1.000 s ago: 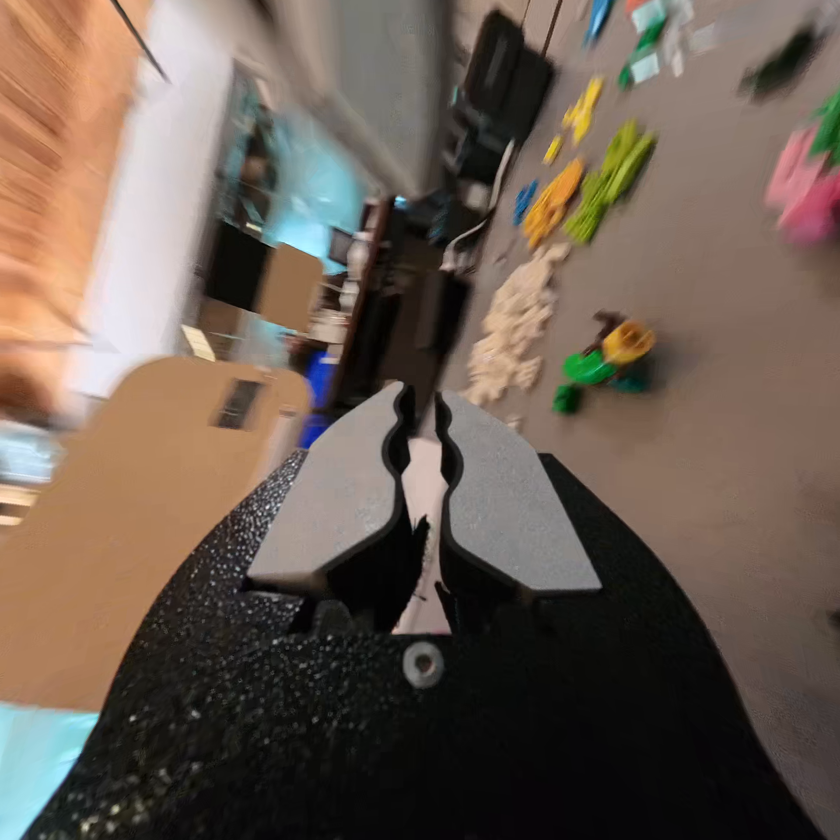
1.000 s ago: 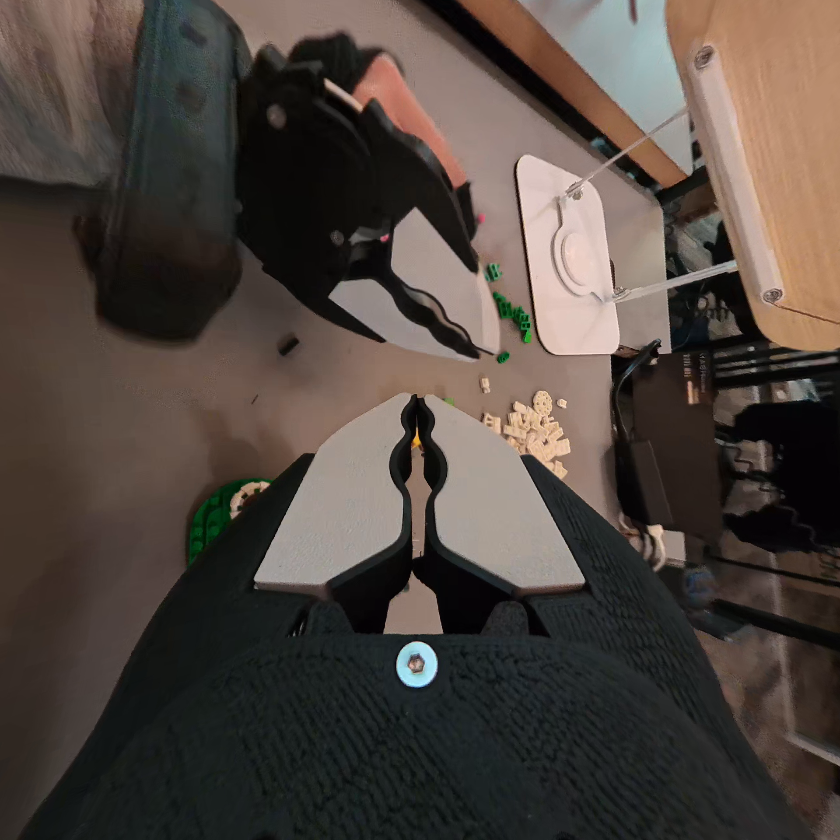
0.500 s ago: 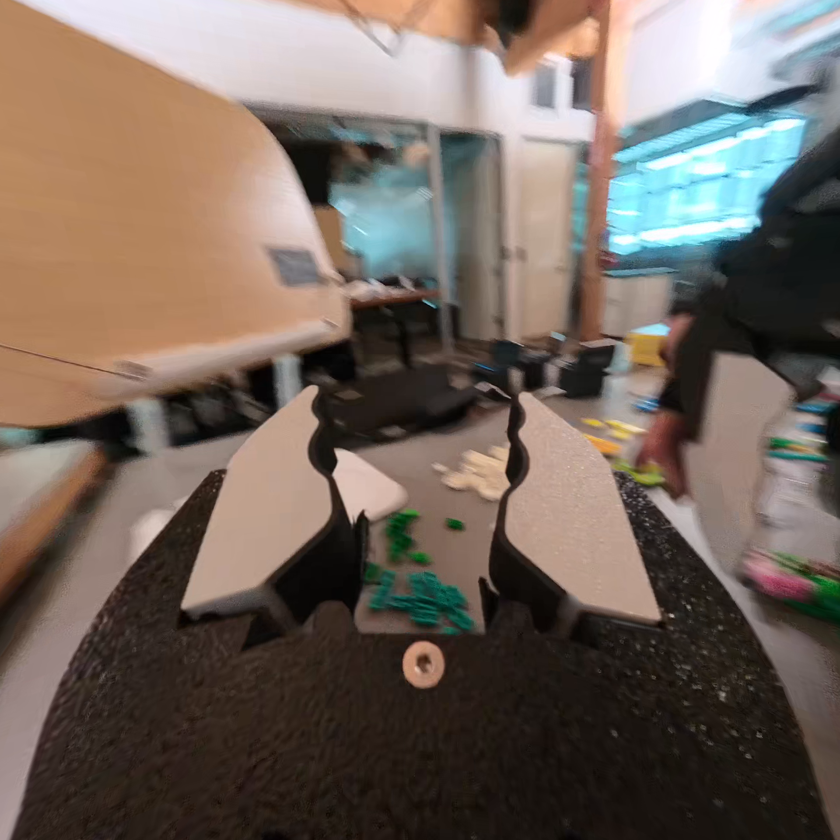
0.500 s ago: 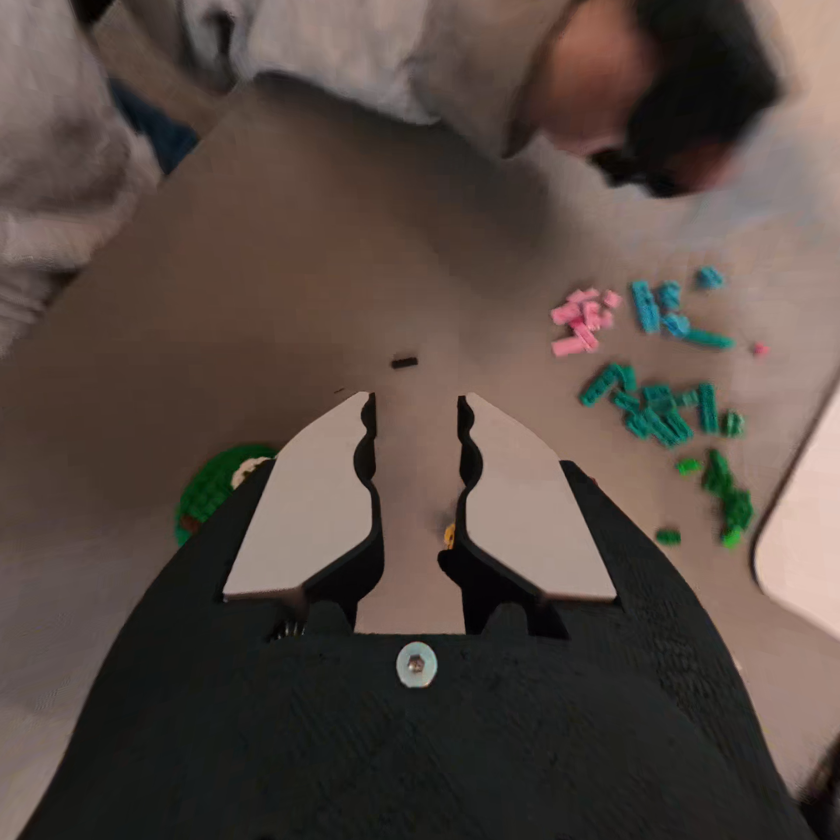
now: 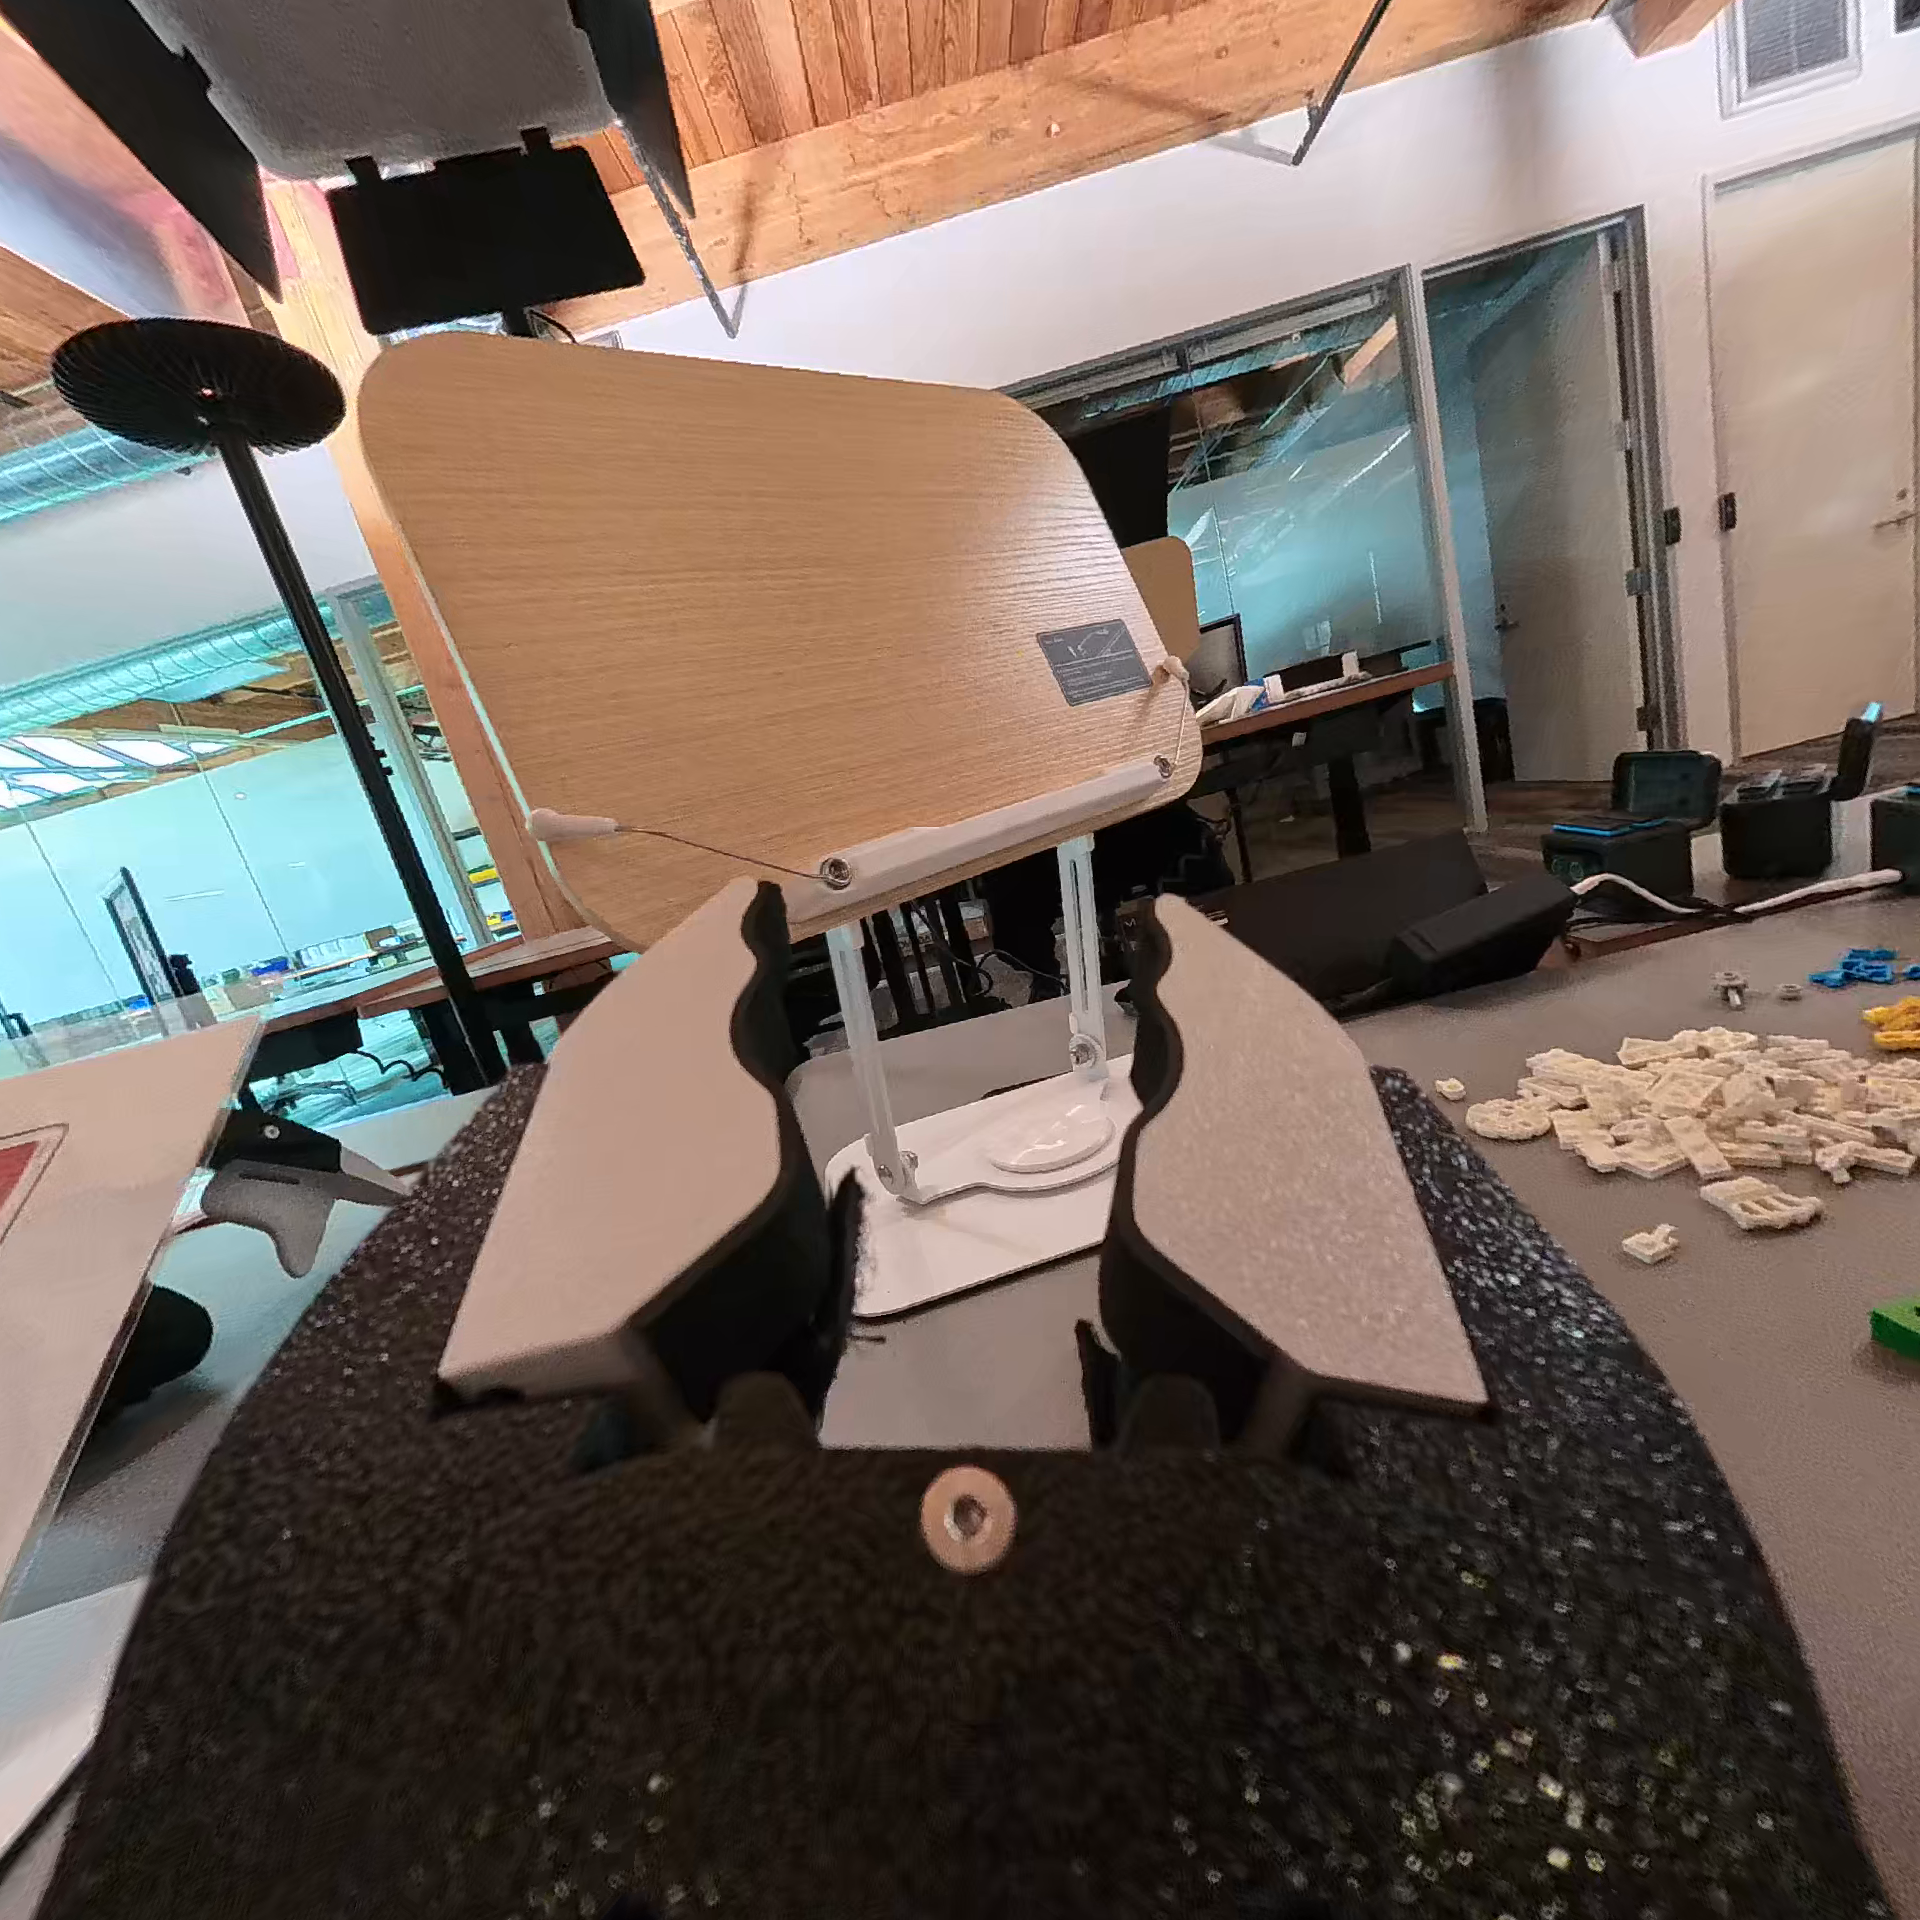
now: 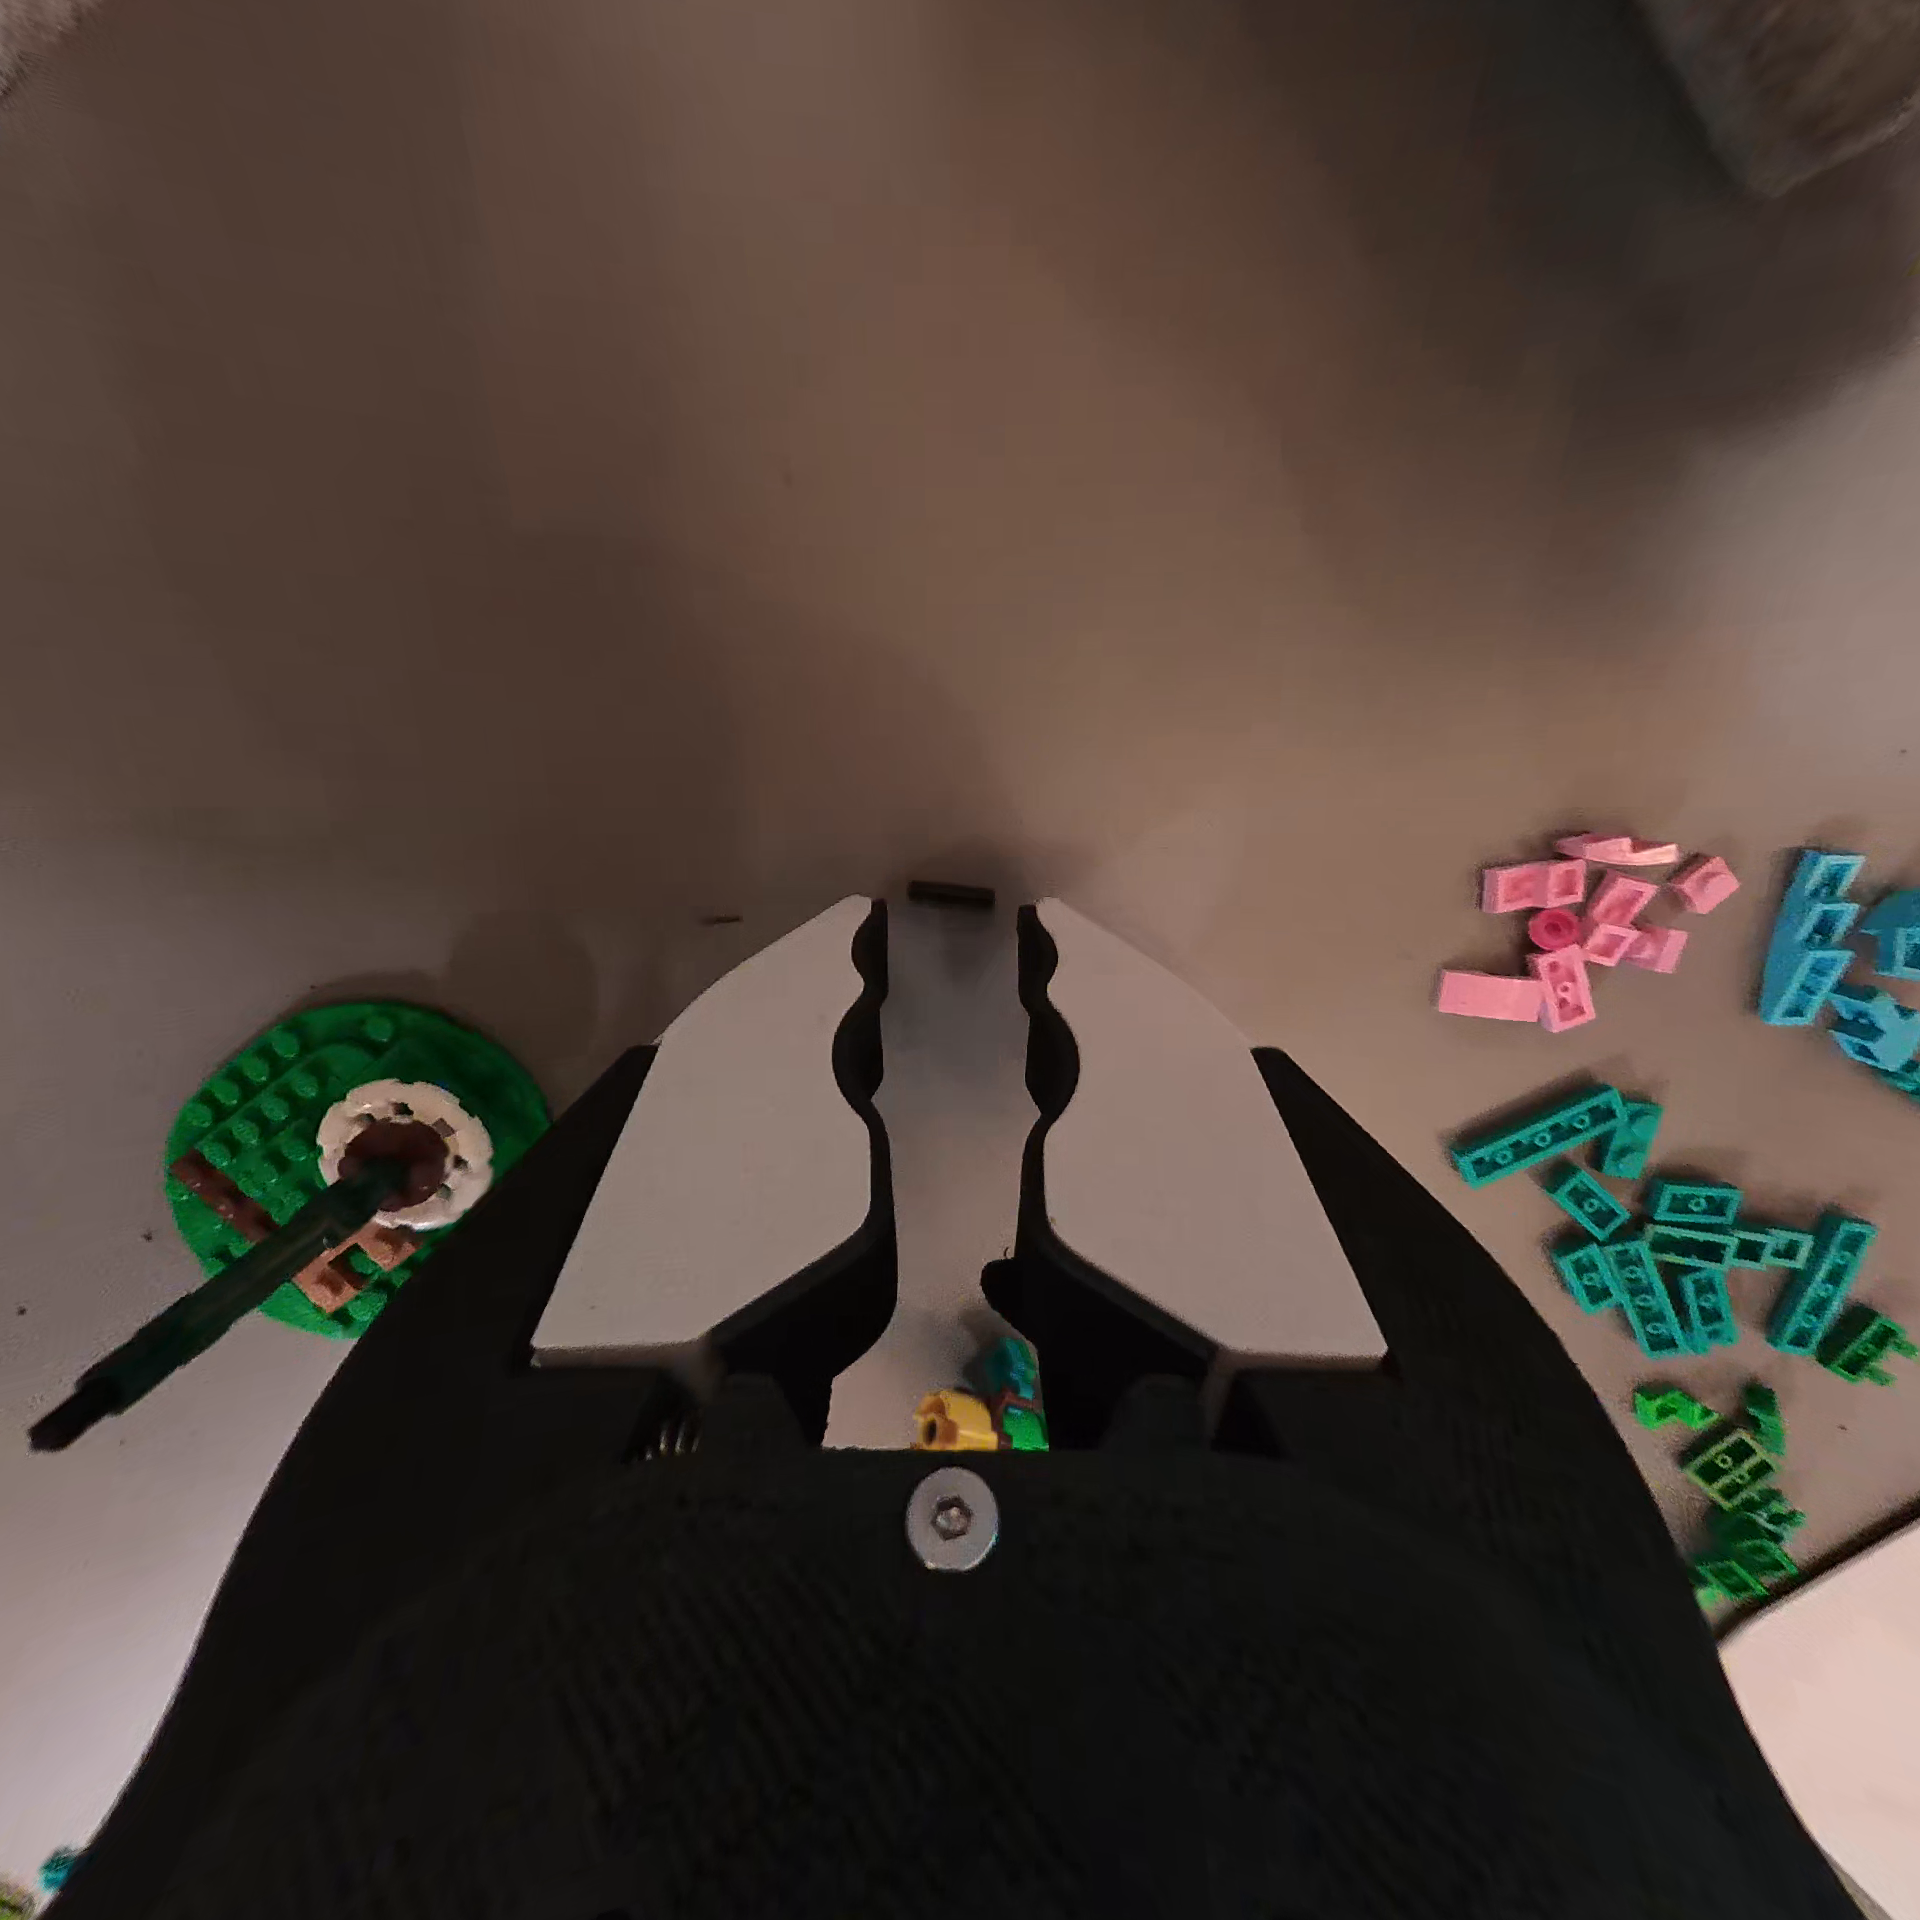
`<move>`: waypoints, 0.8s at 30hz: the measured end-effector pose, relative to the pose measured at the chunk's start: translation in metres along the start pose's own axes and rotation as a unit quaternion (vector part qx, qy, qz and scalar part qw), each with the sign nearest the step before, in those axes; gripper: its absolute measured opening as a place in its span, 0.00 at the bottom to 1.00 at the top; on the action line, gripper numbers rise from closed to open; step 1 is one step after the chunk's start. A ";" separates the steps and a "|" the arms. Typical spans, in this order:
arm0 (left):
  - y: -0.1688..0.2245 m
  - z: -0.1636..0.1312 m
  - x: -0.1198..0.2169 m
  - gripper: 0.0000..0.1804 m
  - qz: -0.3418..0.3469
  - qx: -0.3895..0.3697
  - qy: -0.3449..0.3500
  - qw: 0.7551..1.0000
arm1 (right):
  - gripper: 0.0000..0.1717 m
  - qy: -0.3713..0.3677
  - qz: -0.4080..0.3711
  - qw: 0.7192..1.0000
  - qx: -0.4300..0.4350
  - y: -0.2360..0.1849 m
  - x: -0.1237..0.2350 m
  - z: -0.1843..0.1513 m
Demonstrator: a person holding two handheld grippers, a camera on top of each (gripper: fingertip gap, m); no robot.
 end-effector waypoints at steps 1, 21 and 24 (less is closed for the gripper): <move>-0.001 0.000 0.000 0.35 0.002 0.005 -0.002 1.000 | 0.14 0.000 0.000 1.000 0.000 -0.002 -0.002 0.000; 0.001 -0.006 -0.004 0.33 -0.015 0.031 -0.024 0.999 | 0.08 0.009 -0.030 0.999 -0.025 -0.008 -0.002 -0.003; 0.004 -0.007 -0.005 0.32 -0.023 0.025 -0.030 0.999 | 0.08 0.016 -0.031 0.999 -0.033 -0.007 -0.002 -0.005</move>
Point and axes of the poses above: each gripper's, where its closed fingertips meet, x back along the fingers, z out of its top, y = z × x across the jaws, the point moved 10 cm from there along x, back along the fingers, and after that the axes turned 6 degrees about -z, right-handed, at the moved point
